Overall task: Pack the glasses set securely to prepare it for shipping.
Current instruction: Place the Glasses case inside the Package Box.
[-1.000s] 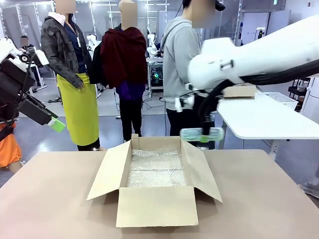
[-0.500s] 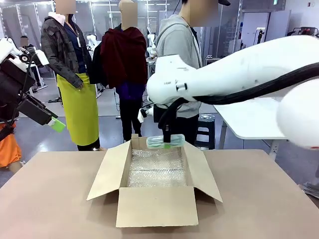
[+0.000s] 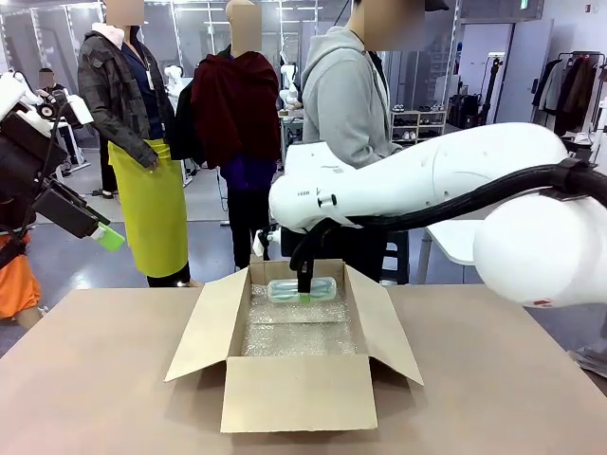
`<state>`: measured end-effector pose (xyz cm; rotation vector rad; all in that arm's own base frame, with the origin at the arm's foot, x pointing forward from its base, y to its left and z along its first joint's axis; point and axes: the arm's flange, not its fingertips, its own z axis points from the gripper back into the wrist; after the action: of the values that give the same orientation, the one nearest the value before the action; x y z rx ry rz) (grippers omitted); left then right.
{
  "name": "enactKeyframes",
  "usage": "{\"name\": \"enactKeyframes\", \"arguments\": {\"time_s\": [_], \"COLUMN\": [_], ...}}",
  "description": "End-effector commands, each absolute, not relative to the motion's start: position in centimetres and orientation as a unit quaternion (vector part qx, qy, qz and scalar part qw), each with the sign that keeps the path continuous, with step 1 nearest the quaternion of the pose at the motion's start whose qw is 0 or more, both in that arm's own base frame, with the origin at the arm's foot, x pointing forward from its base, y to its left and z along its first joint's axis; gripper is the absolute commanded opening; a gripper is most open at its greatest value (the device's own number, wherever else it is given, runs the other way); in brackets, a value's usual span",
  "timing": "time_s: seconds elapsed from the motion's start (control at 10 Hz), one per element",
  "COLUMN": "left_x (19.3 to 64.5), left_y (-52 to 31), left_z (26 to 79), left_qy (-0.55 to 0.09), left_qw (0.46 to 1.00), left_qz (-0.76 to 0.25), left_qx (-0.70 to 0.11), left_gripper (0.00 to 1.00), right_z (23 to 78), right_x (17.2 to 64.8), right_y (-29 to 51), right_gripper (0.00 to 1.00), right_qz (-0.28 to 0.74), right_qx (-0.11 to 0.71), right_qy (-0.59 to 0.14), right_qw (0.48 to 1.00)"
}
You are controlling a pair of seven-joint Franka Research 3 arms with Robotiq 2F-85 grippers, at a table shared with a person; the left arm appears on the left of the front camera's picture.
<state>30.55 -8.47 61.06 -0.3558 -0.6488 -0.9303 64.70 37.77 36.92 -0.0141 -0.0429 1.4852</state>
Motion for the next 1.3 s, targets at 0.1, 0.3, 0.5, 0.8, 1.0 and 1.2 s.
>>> {"name": "enactKeyframes", "arguments": {"time_s": [0.1,0.3,0.5,0.8,1.0,1.2], "left_x": [30.5,30.5,30.5,30.5,30.5,30.5], "left_y": [-8.3,-8.3,-8.3,-8.3,-8.3,-8.3], "left_z": [61.3,61.3,61.3,61.3,61.3,61.3], "left_qy": [-0.308,-0.308,-0.308,-0.308,-0.308,-0.308], "left_qw": [0.825,0.825,0.825,0.825,0.825,0.825], "left_qz": [-0.441,-0.441,-0.441,-0.441,-0.441,-0.441], "left_qx": [-0.172,-0.172,-0.172,-0.172,-0.172,-0.172], "left_gripper": [1.0,1.0,1.0,1.0,1.0,1.0], "right_z": [35.4,34.5,34.1,34.3,34.9,34.2], "right_x": [65.0,65.2,65.6,65.4,64.3,66.1], "right_y": [37.5,36.7,36.3,36.3,35.4,36.6], "right_gripper": [0.28,0.68,0.9,1.0,0.97,0.97], "right_qz": [0.673,0.691,0.69,0.694,0.697,0.687], "right_qx": [-0.028,-0.019,-0.02,-0.015,-0.009,-0.015], "right_qy": [-0.027,-0.038,-0.043,-0.047,-0.043,-0.041], "right_qw": [0.738,0.722,0.723,0.718,0.715,0.725]}}
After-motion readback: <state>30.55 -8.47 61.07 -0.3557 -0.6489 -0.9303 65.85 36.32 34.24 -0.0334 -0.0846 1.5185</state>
